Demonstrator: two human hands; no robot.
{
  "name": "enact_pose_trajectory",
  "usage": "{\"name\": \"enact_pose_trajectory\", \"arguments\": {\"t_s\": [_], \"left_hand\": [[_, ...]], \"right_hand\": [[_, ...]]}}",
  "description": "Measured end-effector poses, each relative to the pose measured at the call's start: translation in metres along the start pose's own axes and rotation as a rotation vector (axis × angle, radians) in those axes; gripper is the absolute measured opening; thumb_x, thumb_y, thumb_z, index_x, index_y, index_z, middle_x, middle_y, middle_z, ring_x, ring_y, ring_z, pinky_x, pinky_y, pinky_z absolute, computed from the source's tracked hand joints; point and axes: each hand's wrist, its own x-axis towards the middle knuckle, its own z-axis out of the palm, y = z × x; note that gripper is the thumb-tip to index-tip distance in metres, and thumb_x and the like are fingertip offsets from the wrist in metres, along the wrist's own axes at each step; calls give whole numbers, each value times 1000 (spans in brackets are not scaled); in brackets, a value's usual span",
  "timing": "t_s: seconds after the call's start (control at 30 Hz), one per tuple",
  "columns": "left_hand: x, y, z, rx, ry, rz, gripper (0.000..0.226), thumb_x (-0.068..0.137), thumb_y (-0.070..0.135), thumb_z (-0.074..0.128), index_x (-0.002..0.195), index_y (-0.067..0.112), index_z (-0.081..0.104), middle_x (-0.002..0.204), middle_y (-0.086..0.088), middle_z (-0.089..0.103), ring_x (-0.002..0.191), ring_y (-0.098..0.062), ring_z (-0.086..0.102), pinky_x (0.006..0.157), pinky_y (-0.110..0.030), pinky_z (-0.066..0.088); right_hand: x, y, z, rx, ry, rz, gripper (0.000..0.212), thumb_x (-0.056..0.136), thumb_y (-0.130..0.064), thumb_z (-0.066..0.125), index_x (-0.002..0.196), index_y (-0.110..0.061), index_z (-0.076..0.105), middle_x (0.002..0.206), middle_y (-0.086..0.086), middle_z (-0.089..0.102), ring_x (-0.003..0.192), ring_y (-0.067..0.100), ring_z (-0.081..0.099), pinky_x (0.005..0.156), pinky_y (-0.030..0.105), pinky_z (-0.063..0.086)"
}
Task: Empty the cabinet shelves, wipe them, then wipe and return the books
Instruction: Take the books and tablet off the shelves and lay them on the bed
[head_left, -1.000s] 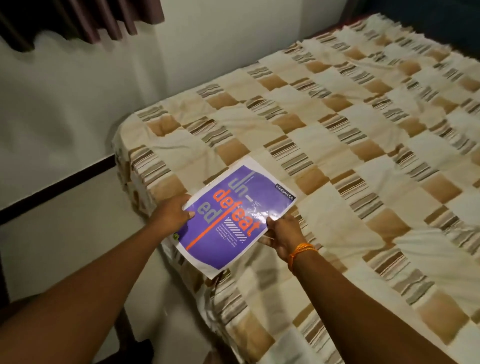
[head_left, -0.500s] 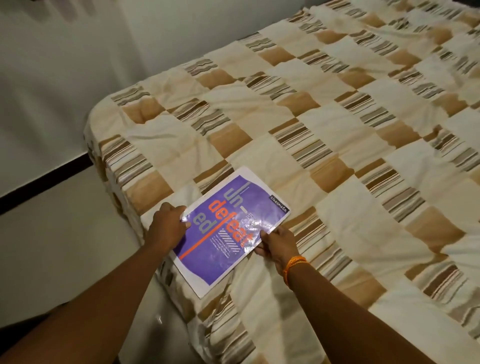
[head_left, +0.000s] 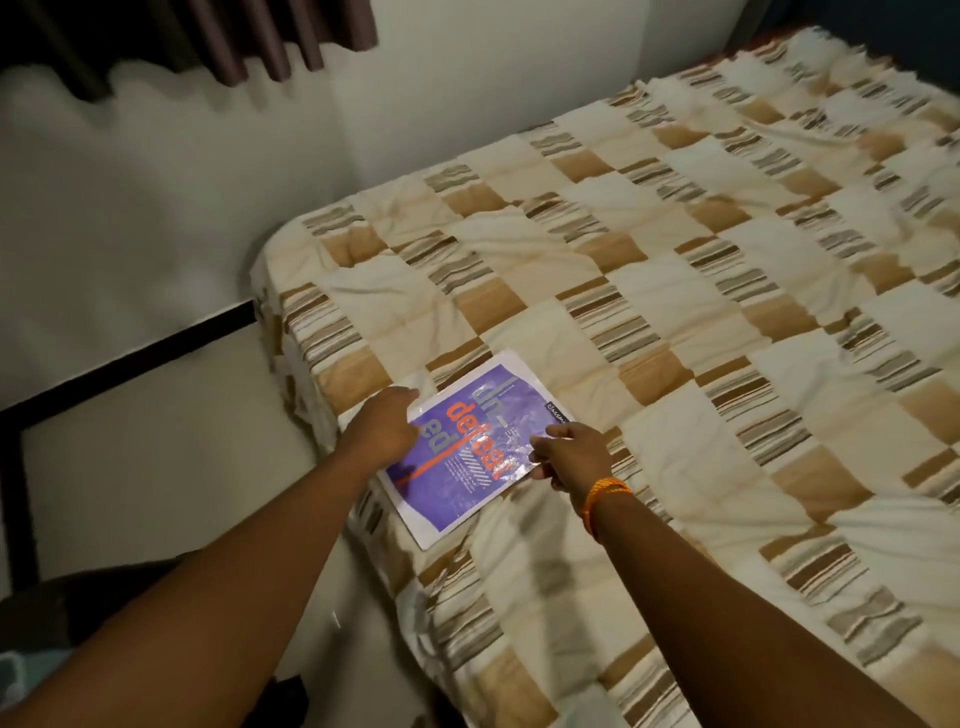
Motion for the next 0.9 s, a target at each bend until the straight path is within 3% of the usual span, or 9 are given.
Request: {"name": "enact_pose_trajectory", "arguments": {"t_s": [0.17,0.3,0.37,0.43,0.57,0.7,0.9], "left_hand": [[-64,37,-53,-22,33,60,57,94,15,69,147,9,49,156,-11,43,144,-25,39,118,-31,29],[-136,59,-102,-139,124,55,49,90,14,71,137,10,60,145,-9,55,136,-25,51,116,-31,36],[-176,67,-123,-245,165,62,46,87,20,71,132,18,64,135,-2,62,125,-20,60,110,-36,45],[-210,80,-146,-313,220,67,44,89,20,71,132,20,63,125,8,60,112,-12,61,102,-27,46],[-279,87,-188,-468,383,1,43,91,10,68,133,20,64,123,6,63,101,-14,64,83,-18,46],[-338,78,-210,-530,525,-38,37,91,20,72,127,26,67,122,6,69,104,-12,68,90,-18,46],[-419,67,-226,-581,716,-85,32,96,24,68,128,25,67,118,12,65,98,-6,64,83,-16,45]], "right_hand": [[-81,-51,-17,24,-103,-100,27,89,-10,71,114,-7,61,91,20,75,61,26,69,43,21,39],[-157,-90,-28,48,-157,-178,25,90,-10,69,114,-9,63,92,18,76,69,28,74,49,25,49],[-198,-104,-30,93,-180,-214,23,90,-8,69,112,-8,65,94,19,75,75,32,75,55,29,53],[-225,-112,-29,130,-183,-250,17,90,-7,69,106,-9,67,95,19,75,82,32,75,60,33,56],[-278,-125,-15,158,-246,-318,10,91,-7,67,100,-10,69,101,18,74,86,29,76,66,35,57],[-314,-142,6,119,-362,-417,7,93,-13,68,100,-16,69,104,13,75,88,21,76,67,34,54],[-363,-163,41,85,-521,-541,9,94,-12,67,103,-13,69,100,11,75,87,21,76,68,30,53]]}}
